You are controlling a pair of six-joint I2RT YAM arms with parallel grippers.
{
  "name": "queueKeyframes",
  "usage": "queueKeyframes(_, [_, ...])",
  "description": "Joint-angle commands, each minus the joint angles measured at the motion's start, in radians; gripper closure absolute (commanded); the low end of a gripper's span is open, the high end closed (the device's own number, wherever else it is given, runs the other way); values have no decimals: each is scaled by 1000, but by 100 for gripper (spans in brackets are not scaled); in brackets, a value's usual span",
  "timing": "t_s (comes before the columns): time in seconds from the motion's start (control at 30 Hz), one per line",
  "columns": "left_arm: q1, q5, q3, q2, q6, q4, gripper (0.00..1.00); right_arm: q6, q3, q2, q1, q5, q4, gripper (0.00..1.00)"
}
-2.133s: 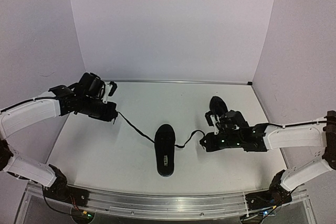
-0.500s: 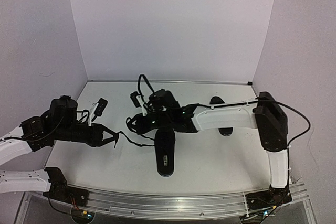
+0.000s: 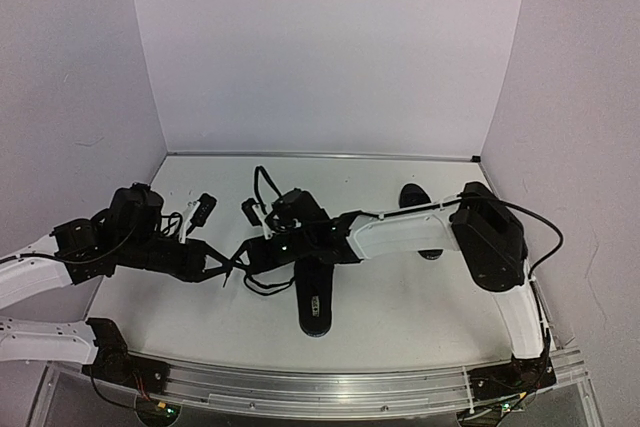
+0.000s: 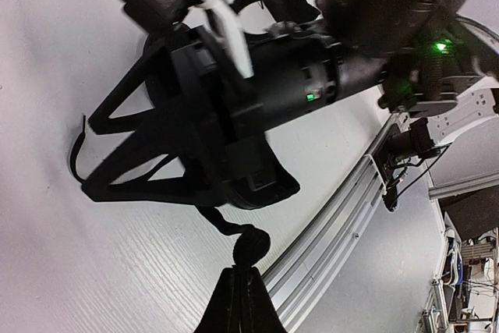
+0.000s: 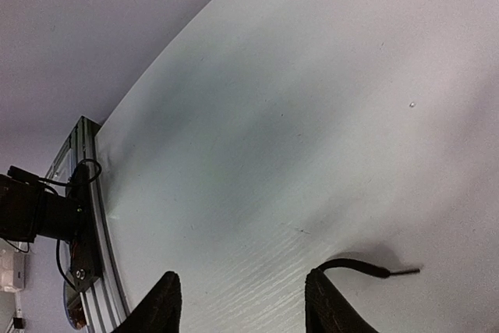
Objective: Tie the shoes
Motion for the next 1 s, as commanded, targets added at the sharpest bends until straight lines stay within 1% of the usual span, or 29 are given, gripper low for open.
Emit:
queueKeyframes(0.0, [-5,6,10,41,26,68,100,4,-106,-223,-23,15,23,35])
queueKeyframes(0.17, [-5,0,32,145,45,138,100,-4,-284,-470,-63,99,23,4])
queueKeyframes(0.2, [-5,5,43,181,51,156,100,-7,-312,-521,-72,115,23,2])
queueKeyframes(0.37, [-5,-7,130,367,82,227,100,38,-383,-753,-120,203,2,2])
queueKeyframes(0.47, [-5,-25,216,501,98,245,100,106,-395,-879,-130,359,-40,2])
queueKeyframes(0.5, [-5,-37,243,553,99,250,100,115,-402,-933,-132,385,-46,2])
queueKeyframes(0.6, [-5,-67,333,673,101,260,100,132,-374,-1026,-156,415,-68,2])
queueKeyframes(0.73, [-5,-84,398,792,98,297,100,163,-168,-974,-179,370,-239,2])
queueKeyframes(0.87, [-5,-70,422,859,98,317,100,201,-60,-918,-191,320,-254,2])
queueKeyframes(0.97, [-4,-58,415,882,90,340,100,253,-38,-880,-256,229,-245,2])
